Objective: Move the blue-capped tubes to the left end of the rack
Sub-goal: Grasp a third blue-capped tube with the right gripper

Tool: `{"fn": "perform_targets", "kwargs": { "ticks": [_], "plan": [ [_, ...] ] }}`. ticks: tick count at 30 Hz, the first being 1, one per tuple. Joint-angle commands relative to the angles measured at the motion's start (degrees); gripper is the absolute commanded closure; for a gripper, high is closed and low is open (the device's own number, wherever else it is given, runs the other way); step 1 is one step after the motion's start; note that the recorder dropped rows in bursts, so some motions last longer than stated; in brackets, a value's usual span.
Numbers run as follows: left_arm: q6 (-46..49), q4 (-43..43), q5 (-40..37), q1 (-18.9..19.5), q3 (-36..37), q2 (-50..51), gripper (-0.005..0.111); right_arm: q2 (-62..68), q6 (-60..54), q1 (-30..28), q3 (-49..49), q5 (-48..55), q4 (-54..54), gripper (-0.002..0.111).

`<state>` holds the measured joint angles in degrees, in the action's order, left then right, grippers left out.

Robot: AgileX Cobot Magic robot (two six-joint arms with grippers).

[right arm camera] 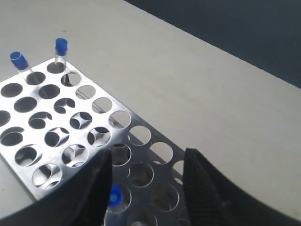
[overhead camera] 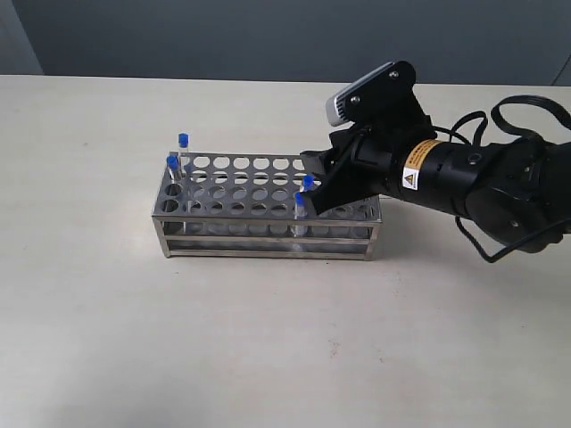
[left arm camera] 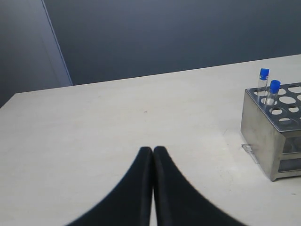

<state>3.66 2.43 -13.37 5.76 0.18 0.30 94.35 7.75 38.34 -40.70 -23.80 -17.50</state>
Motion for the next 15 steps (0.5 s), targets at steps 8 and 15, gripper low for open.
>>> {"fn": "perform_targets", "kwargs": {
  "ticks": [8, 15],
  "plan": [
    [0.0, 0.1, 0.1, -0.2, -0.2, -0.3, 0.106, 0.2, -0.1, 0.7, 0.3, -1.6, -0.1, 0.062],
    [0.0, 0.1, 0.1, -0.2, -0.2, -0.3, 0.106, 0.4, -0.1, 0.8, 0.4, -1.3, -0.3, 0.062]
  ]
}}
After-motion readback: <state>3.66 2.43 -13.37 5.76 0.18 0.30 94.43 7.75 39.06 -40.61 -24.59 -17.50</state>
